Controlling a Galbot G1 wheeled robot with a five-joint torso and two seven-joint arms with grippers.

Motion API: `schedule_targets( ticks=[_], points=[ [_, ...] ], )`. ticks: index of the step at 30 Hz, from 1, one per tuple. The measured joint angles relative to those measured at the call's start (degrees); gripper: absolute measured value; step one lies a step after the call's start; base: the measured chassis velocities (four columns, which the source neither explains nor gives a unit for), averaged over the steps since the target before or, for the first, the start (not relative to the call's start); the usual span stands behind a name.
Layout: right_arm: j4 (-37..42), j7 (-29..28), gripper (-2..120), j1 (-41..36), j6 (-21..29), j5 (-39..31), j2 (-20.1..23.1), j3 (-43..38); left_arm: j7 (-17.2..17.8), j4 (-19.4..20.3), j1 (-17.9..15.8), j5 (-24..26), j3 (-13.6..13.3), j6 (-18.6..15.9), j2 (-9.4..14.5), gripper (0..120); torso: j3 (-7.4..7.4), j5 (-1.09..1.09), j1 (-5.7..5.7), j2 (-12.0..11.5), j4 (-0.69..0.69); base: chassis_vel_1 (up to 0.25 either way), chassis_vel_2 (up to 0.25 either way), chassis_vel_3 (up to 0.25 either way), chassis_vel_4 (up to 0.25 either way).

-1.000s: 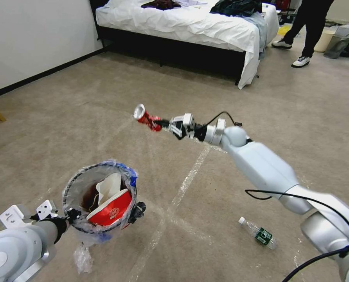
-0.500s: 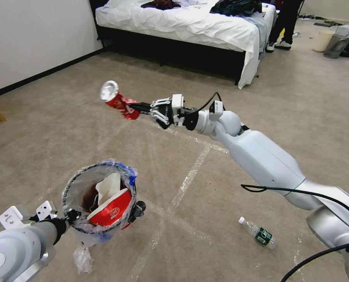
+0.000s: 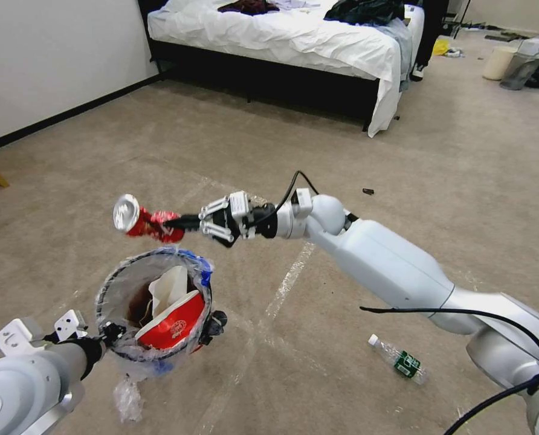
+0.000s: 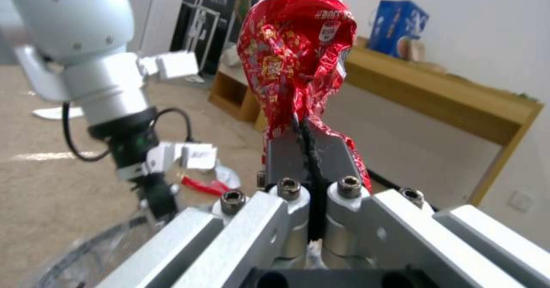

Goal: Pick up the trash bin and place the garbage on the floor into it.

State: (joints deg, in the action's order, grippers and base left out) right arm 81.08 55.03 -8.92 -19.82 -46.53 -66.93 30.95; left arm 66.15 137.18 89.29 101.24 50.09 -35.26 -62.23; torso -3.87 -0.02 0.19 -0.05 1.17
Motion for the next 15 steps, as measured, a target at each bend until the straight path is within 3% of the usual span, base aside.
schedule_targets(
  ticks=[15],
  points=[
    [-1.36, 0.41, 0, -1.59, -0.6, 3.14, -2.54, 4.05, -0.2, 0.85, 0.7, -0.59, -0.17, -0.07, -0.52, 0, 0.0, 0.01, 0.0, 0.0, 0.0, 0.0, 0.0, 0.0, 0.0]
  ],
)
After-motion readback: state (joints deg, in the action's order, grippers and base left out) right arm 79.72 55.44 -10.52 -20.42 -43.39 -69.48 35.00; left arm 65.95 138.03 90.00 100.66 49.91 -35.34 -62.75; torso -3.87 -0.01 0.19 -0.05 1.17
